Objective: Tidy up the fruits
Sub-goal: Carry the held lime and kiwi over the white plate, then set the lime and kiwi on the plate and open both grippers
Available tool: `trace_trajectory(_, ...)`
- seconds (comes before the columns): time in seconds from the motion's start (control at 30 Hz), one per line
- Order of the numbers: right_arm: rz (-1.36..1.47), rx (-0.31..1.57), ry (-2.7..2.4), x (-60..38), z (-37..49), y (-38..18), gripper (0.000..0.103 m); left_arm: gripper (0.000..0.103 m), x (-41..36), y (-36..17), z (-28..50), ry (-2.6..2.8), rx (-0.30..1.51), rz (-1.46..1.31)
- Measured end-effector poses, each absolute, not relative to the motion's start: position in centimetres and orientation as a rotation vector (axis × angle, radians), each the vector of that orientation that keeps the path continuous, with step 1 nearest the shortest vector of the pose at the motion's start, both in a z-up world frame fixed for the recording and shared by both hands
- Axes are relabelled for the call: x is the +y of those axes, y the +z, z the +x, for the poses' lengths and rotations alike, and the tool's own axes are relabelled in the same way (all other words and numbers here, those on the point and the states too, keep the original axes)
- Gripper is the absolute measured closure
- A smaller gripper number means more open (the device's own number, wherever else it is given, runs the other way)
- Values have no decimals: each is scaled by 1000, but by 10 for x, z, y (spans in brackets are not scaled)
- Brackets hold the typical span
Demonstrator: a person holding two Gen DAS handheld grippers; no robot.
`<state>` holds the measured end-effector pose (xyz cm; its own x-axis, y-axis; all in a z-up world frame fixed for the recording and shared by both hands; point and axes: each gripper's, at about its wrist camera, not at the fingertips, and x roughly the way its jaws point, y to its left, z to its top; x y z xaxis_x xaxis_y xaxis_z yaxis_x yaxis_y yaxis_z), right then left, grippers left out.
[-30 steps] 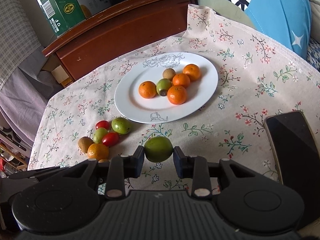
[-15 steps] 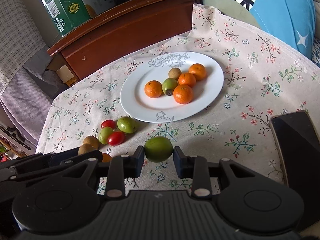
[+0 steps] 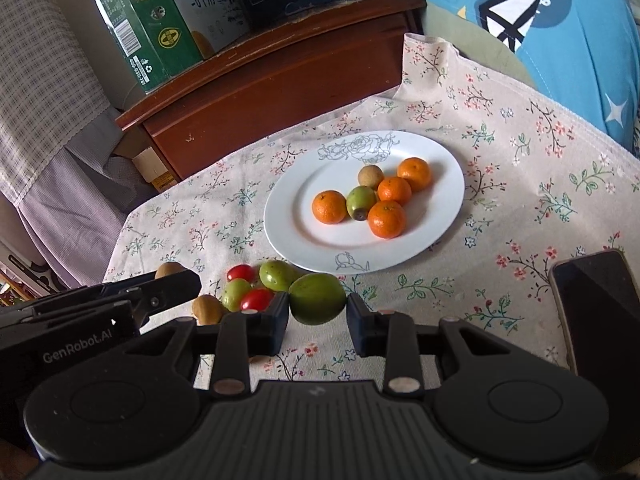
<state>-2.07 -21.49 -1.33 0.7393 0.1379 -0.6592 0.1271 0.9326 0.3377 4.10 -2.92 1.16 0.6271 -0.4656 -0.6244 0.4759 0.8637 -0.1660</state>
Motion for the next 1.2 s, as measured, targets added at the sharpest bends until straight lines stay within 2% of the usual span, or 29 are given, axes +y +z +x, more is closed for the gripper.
trace_trajectory(0.43,291,653,66,-228,9,16,71,76,-40,20,81,-575,716,14)
trace_trajectory(1.2,388,787,63,-241,60,-25,71,76,-68,-17,164,-612,810,-68)
